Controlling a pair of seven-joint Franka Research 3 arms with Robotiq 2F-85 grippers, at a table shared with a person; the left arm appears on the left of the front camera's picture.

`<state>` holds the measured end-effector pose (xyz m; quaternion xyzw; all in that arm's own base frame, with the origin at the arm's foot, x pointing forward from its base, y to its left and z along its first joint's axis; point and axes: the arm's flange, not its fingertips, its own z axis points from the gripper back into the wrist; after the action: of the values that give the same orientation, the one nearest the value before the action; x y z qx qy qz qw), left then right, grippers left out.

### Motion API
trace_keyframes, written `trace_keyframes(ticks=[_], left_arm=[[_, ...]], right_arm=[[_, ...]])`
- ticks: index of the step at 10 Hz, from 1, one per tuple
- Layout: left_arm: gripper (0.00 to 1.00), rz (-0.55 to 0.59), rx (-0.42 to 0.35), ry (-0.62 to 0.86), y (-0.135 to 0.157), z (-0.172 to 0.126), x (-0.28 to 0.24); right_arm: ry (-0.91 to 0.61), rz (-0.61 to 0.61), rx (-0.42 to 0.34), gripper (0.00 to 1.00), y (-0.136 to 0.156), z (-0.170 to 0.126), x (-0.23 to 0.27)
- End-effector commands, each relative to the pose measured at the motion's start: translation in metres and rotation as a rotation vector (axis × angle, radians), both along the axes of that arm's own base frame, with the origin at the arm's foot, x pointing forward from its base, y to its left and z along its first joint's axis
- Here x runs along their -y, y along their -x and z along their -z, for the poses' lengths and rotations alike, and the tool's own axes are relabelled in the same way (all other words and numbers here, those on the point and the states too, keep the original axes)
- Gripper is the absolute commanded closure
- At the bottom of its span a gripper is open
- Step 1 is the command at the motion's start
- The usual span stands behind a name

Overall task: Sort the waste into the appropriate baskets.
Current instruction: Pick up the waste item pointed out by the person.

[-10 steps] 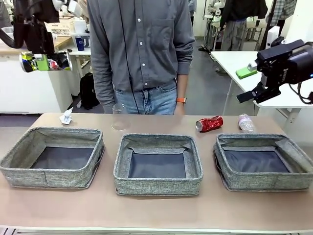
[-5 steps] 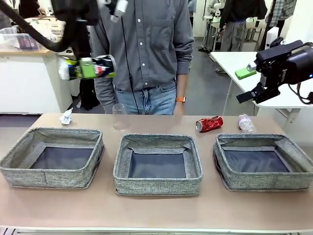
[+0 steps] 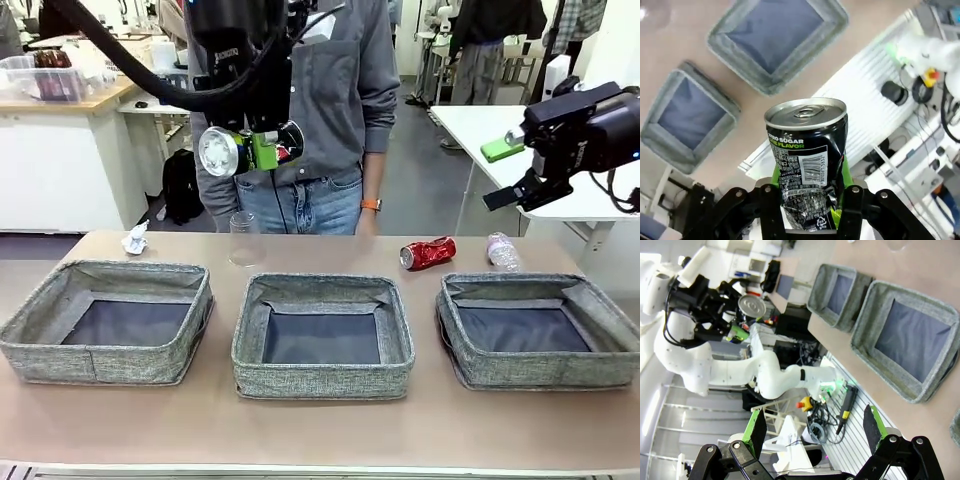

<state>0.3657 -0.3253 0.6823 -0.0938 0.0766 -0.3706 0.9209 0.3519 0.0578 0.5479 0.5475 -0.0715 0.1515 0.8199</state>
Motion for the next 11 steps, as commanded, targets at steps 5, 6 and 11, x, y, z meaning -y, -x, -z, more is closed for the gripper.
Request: trace_keyframes(ticks=[5,6,11], left_arm=[[0.56,-0.335,0.082,-0.133,-0.003,-0.013,0.009],[0.56,-0.320,0.074,-0.152,-0.001,-0.017,0.016],[0.56,-0.379,0.154,-0.095,-0.017,-0.066,0.035]], right_arm=[[-0.031,-0.010,0.022,0.00,-0.002,-0.002,-0.002],[-0.031,-0.010,0.022,0.00,-0.002,-0.002,-0.002],[-0.031,-0.010,0.022,0.00,-0.002,-0.002,-0.002]])
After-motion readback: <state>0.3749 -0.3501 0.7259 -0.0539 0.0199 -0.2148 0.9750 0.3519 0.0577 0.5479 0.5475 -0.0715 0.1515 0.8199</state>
